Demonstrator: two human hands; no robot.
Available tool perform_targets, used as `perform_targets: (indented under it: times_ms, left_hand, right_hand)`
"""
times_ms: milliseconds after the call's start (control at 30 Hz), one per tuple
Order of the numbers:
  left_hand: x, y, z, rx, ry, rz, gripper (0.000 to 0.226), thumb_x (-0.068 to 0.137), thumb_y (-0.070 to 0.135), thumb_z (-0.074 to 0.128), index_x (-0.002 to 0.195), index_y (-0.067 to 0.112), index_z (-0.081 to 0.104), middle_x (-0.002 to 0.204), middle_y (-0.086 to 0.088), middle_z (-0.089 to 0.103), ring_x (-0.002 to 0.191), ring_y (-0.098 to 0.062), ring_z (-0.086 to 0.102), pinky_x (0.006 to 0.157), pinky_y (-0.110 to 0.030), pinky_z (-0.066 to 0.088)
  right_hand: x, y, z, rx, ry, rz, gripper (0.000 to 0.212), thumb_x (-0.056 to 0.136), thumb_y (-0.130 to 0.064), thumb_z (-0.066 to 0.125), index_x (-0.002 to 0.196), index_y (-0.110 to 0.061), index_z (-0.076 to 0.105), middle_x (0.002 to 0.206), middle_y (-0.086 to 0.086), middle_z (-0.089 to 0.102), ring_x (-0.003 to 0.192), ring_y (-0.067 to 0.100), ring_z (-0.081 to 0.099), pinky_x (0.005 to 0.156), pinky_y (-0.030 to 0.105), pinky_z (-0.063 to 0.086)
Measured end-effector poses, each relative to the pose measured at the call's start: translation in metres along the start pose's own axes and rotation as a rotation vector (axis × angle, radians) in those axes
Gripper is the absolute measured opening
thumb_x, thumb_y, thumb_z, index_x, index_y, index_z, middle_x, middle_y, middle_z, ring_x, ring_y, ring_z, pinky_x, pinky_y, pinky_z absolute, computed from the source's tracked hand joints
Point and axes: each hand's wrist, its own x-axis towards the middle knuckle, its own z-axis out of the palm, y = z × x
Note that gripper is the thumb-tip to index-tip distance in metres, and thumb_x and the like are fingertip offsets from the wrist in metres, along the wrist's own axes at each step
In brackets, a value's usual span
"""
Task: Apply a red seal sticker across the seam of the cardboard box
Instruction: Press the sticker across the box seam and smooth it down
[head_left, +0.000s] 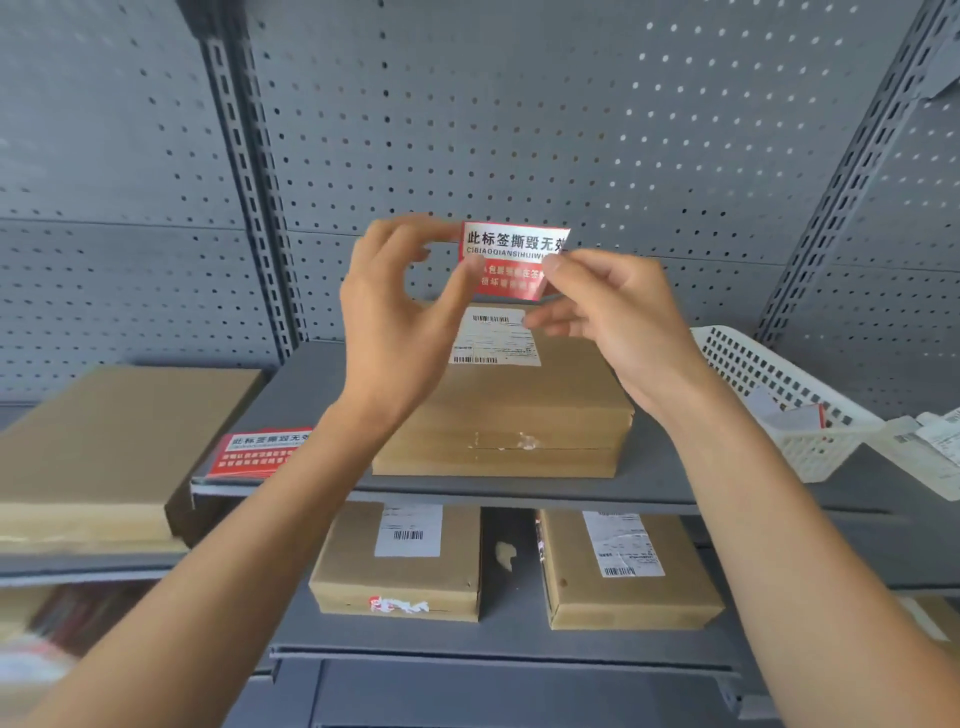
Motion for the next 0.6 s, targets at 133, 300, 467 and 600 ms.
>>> perform_targets:
  times_ms: [133, 300, 467, 600]
  left_hand:
    - [0.003, -0.004, -0.015, -0.173, -0.088, -0.266, 0.014, 0.095, 0.033, 0.072, 0.097, 0.019, 0.073, 0.09, 0.011, 0.075, 0.082, -0.006, 0.067, 0.077, -0.019, 0.049]
    - [-0.003, 0.0, -0.023, -0.307, -0.103, -0.366, 0.012, 0.093, 0.016, 0.07, 0.083, 0.012, 0.076, 0.079, 0.002, 0.077, 0.077, -0.011, 0.069, 0.081, -0.032, 0.056]
    - [-0.009, 0.006, -0.03, -0.302, -0.144, -0.384, 0.01, 0.093, 0.018, 0.072, 0.084, 0.014, 0.075, 0.081, 0.005, 0.077, 0.073, -0.003, 0.064, 0.077, -0.021, 0.049]
    - [-0.013, 0.007, -0.031, -0.275, -0.126, -0.345, 0.016, 0.09, 0.032, 0.077, 0.092, 0.017, 0.07, 0.084, 0.008, 0.072, 0.079, -0.004, 0.063, 0.077, -0.023, 0.05]
  right_hand:
    - [-0.01, -0.002, 0.0, 0.017, -0.073, -0.007, 0.024, 0.103, -0.023, 0.056, 0.106, -0.008, 0.075, 0.106, 0.016, 0.075, 0.083, 0.022, 0.074, 0.09, 0.049, 0.056]
    - [-0.018, -0.001, 0.003, -0.015, -0.085, 0.021, 0.023, 0.104, -0.022, 0.055, 0.104, -0.014, 0.076, 0.1, 0.004, 0.079, 0.083, 0.017, 0.075, 0.092, 0.05, 0.056]
    - [-0.026, 0.003, 0.006, -0.02, -0.031, 0.035, 0.025, 0.103, -0.013, 0.052, 0.097, -0.011, 0.076, 0.09, 0.005, 0.076, 0.078, 0.014, 0.07, 0.085, 0.048, 0.058]
    - [-0.029, 0.002, 0.005, -0.031, -0.031, 0.026, 0.025, 0.103, -0.011, 0.051, 0.093, -0.008, 0.074, 0.09, 0.003, 0.075, 0.078, 0.013, 0.07, 0.084, 0.047, 0.059]
